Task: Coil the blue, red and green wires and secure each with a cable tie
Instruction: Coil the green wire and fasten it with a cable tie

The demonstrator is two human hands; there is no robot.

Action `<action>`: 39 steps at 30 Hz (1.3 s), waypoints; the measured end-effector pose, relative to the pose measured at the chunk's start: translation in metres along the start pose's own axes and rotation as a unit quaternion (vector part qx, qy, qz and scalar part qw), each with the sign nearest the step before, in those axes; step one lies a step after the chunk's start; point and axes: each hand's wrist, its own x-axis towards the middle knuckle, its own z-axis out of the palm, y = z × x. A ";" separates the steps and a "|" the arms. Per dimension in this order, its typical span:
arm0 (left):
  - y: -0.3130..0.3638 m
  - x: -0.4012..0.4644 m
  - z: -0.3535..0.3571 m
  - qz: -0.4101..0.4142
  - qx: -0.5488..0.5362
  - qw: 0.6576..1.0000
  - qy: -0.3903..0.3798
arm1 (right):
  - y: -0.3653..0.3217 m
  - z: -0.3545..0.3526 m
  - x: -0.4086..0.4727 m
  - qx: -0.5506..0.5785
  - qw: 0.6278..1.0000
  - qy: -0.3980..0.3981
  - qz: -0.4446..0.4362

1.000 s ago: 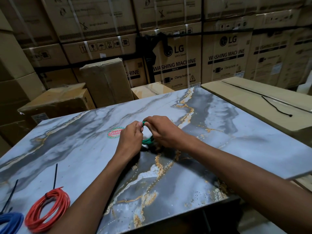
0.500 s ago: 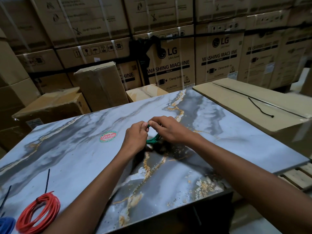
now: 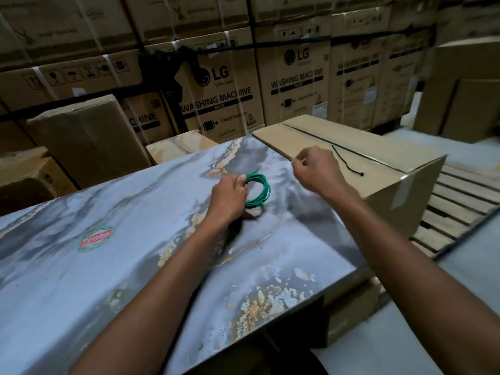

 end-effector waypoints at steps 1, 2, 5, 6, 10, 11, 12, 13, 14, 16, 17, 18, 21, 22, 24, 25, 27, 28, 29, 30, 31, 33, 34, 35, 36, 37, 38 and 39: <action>0.004 0.002 0.006 0.005 0.005 1.000 -0.005 | 0.011 -0.005 0.003 -0.037 0.999 0.018 0.007; 0.006 0.003 0.011 0.012 0.010 1.000 -0.008 | 0.019 -0.008 0.004 -0.075 0.997 0.030 0.015; 0.010 0.005 0.019 0.032 0.024 0.999 -0.008 | 0.036 -0.016 0.007 -0.186 0.981 0.046 0.036; 0.011 0.006 0.020 0.035 0.027 0.999 -0.009 | 0.040 -0.018 0.007 -0.208 0.976 0.044 0.043; 0.009 0.005 0.024 0.049 0.042 0.998 -0.013 | 0.051 -0.017 0.009 -0.217 0.973 0.008 0.074; 0.009 0.004 0.024 0.054 0.043 0.998 -0.015 | 0.052 -0.018 0.008 -0.216 0.974 0.005 0.074; 0.009 0.004 0.025 0.058 0.043 0.997 -0.016 | 0.052 -0.018 0.009 -0.217 0.974 0.005 0.070; 0.008 0.004 0.024 0.059 0.045 0.997 -0.017 | 0.051 -0.018 0.009 -0.214 0.975 0.008 0.065; 0.009 0.004 0.025 0.060 0.046 0.997 -0.018 | 0.051 -0.019 0.009 -0.207 0.976 0.011 0.060; 0.008 0.003 0.024 0.060 0.047 0.997 -0.018 | 0.050 -0.019 0.009 -0.182 0.982 0.011 0.056; 0.008 0.003 0.023 0.060 0.046 0.997 -0.018 | 0.050 -0.019 0.009 -0.169 0.984 0.010 0.054; 0.008 0.002 0.023 0.059 0.045 0.997 -0.017 | 0.051 -0.018 0.009 -0.156 0.986 0.012 0.053; 0.009 0.001 0.021 0.057 0.041 0.997 -0.014 | 0.051 -0.016 0.009 -0.116 0.992 0.024 0.042; 0.009 0.000 0.021 0.057 0.040 0.997 -0.014 | 0.049 -0.015 0.008 -0.103 0.994 0.028 0.037; 0.008 -0.001 0.019 0.056 0.037 0.998 -0.013 | 0.044 -0.013 0.006 -0.080 0.996 0.024 0.032; 0.008 -0.003 0.018 0.055 0.037 0.998 -0.013 | 0.041 -0.011 0.004 -0.066 0.997 0.017 0.034; 0.005 -0.005 0.014 0.051 0.037 0.998 -0.014 | 0.036 -0.008 0.000 -0.036 0.998 -0.009 0.043; 0.003 -0.007 0.011 0.048 0.037 0.998 -0.015 | 0.034 -0.007 -0.002 -0.025 0.998 -0.022 0.047; 0.001 -0.008 0.008 0.047 0.038 0.998 -0.015 | 0.032 -0.006 -0.004 -0.016 0.998 -0.033 0.048; -0.002 -0.010 0.005 0.045 0.040 0.998 -0.016 | 0.031 -0.004 -0.006 -0.006 0.998 -0.042 0.047; -0.006 -0.012 0.001 0.044 0.043 0.998 -0.016 | 0.030 -0.003 -0.007 0.001 0.998 -0.052 0.046; -0.013 -0.014 -0.009 0.044 0.049 0.998 -0.013 | 0.025 -0.003 -0.009 0.022 0.995 -0.081 0.046; -0.018 -0.016 -0.014 0.044 0.052 0.998 -0.007 | 0.022 -0.002 -0.011 0.050 0.992 -0.103 0.047; -0.022 -0.018 -0.020 0.043 0.054 0.998 0.000 | 0.018 -0.001 -0.012 0.090 0.986 -0.129 0.050; -0.027 -0.020 -0.027 0.041 0.056 0.998 0.007 | 0.012 0.001 -0.015 0.137 0.976 -0.158 0.056; -0.032 -0.021 -0.033 0.038 0.057 0.998 0.012 | 0.007 0.001 -0.018 0.193 0.960 -0.189 0.066; -0.038 -0.023 -0.040 0.033 0.059 0.998 0.019 | 0.001 0.003 -0.022 0.253 0.938 -0.225 0.076; -0.043 -0.024 -0.048 0.027 0.064 0.997 0.026 | -0.007 0.004 -0.026 0.299 0.914 -0.261 0.081</action>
